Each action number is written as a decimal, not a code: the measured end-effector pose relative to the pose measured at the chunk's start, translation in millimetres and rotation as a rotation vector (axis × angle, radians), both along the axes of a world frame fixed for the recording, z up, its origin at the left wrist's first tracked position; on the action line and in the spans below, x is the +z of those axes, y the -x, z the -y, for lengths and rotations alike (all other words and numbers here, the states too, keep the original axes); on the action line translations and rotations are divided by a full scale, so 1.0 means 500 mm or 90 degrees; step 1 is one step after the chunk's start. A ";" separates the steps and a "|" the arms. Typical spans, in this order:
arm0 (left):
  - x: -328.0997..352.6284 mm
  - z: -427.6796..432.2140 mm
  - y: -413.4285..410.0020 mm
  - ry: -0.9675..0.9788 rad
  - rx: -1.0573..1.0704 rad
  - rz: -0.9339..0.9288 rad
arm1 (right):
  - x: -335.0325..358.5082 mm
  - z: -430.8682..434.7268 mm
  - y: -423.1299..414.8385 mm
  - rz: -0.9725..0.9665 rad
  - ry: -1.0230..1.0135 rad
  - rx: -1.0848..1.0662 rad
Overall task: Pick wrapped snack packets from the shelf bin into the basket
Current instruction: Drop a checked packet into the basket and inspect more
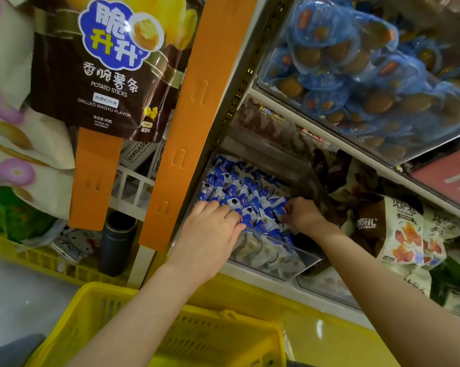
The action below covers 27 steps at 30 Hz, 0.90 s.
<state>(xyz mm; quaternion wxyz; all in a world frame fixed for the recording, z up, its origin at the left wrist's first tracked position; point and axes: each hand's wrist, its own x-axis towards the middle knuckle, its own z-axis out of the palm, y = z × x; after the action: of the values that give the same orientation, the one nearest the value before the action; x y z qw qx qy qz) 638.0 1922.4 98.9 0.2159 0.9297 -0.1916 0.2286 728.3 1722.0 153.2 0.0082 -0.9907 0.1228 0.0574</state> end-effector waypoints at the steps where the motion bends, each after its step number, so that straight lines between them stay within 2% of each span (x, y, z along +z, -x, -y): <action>1: 0.001 0.000 0.000 0.002 0.001 0.002 | 0.003 0.000 -0.001 -0.029 0.018 -0.001; 5: 0.004 0.001 0.002 0.002 -0.002 0.000 | 0.008 0.005 -0.004 -0.124 0.072 0.033; 8: 0.003 -0.002 0.003 0.001 -0.005 0.000 | -0.004 0.007 -0.004 -0.114 0.078 0.029; 11: 0.004 -0.004 0.006 -0.002 -0.015 -0.009 | -0.010 -0.005 -0.001 0.083 -0.015 0.066; 13: 0.005 -0.008 0.006 -0.001 -0.019 -0.011 | -0.012 -0.027 0.002 0.195 -0.110 0.192; 15: 0.006 -0.015 0.008 -0.006 -0.014 -0.002 | -0.016 -0.057 0.002 0.153 -0.180 0.331; 18: 0.007 -0.023 0.011 -0.027 -0.016 -0.007 | -0.033 -0.091 -0.012 0.039 -0.129 0.458; 24: 0.014 -0.030 0.019 -0.049 -0.007 0.005 | -0.041 -0.072 -0.036 -0.017 -0.102 0.454; 27: 0.008 -0.038 0.023 -0.054 -0.023 0.009 | -0.031 -0.073 -0.058 0.105 -0.160 0.451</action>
<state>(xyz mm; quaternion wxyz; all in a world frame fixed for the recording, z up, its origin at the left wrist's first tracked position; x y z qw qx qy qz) 626.8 1941.3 103.0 0.1793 0.9328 -0.2191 0.2232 757.2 1758.7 137.9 0.1189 -0.9643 -0.2365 -0.0089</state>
